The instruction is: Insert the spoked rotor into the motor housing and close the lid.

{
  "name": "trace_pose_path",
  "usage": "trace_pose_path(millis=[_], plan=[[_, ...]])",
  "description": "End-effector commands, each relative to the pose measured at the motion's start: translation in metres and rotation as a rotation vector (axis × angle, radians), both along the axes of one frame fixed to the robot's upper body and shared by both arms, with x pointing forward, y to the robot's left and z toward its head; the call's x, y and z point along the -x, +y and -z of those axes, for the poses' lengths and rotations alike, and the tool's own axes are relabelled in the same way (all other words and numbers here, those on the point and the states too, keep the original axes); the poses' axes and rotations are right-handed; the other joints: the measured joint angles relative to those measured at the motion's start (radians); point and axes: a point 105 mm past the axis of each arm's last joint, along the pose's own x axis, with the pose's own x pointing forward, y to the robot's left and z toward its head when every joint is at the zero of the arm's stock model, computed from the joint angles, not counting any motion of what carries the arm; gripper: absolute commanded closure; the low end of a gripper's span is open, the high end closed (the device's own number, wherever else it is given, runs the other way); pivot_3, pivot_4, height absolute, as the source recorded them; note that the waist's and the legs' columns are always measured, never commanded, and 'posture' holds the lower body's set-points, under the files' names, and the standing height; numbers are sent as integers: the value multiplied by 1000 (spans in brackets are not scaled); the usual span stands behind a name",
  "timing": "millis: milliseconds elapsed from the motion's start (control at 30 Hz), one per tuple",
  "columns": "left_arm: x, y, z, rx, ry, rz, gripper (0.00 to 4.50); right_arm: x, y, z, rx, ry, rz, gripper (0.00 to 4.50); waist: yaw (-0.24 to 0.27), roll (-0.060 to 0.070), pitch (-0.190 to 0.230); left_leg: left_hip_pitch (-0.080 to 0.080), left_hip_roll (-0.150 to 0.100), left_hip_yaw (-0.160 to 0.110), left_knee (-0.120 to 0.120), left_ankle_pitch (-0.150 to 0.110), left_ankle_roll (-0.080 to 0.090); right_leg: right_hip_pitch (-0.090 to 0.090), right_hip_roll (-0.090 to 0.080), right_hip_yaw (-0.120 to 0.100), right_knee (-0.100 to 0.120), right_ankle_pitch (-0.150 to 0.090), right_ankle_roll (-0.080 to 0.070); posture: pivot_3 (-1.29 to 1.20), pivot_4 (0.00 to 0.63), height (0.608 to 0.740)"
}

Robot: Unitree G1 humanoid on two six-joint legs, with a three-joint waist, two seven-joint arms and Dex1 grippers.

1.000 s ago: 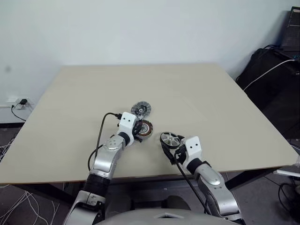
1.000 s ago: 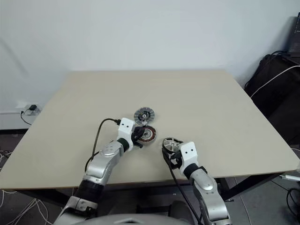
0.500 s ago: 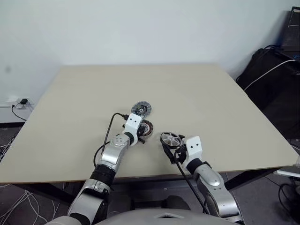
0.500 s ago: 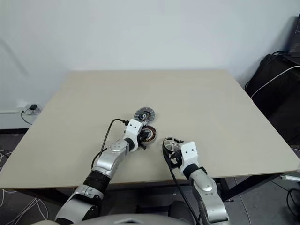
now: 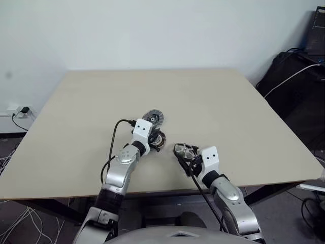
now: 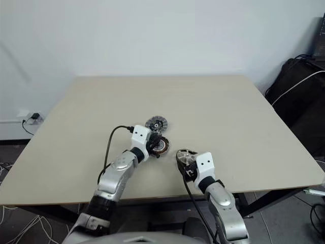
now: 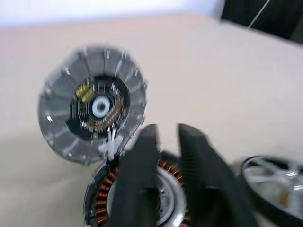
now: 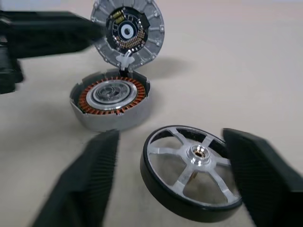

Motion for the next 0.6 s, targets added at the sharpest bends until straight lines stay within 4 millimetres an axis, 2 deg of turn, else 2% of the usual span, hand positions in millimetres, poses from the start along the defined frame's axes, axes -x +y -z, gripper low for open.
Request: trace_pose_path(millis=[33,167,300,433,600], plan=[[13,7,-18,17,-61,-2,4500,-9,5,-10,-9,-27,-26,1984,-1,1,0,0,0,0,0,0,0,0,0,0,0,0,0,0,0,740],[35,29,-17,-4,-106,-73,4500,-20,13,-6,39,-3,-49,3218,-1,2,1,0,0,0,0,0,0,0,0,0,0,-3,4,0,0,740],[52,53,-11,-1,-129,-184,4500,-32,29,-7,75,13,-104,4481,0,2,2,0,0,0,0,0,0,0,-1,0,0,-2,3,0,0,740],[75,74,11,-18,-74,-272,4500,-41,60,-6,84,37,-224,4481,-1,4,3,0,0,0,0,0,0,0,-1,0,0,-3,3,0,0,740],[95,82,24,-40,-44,-307,4500,-49,88,-6,108,55,-328,4481,-1,3,5,-1,0,0,0,0,0,-1,-1,-1,0,-3,3,0,0,740]])
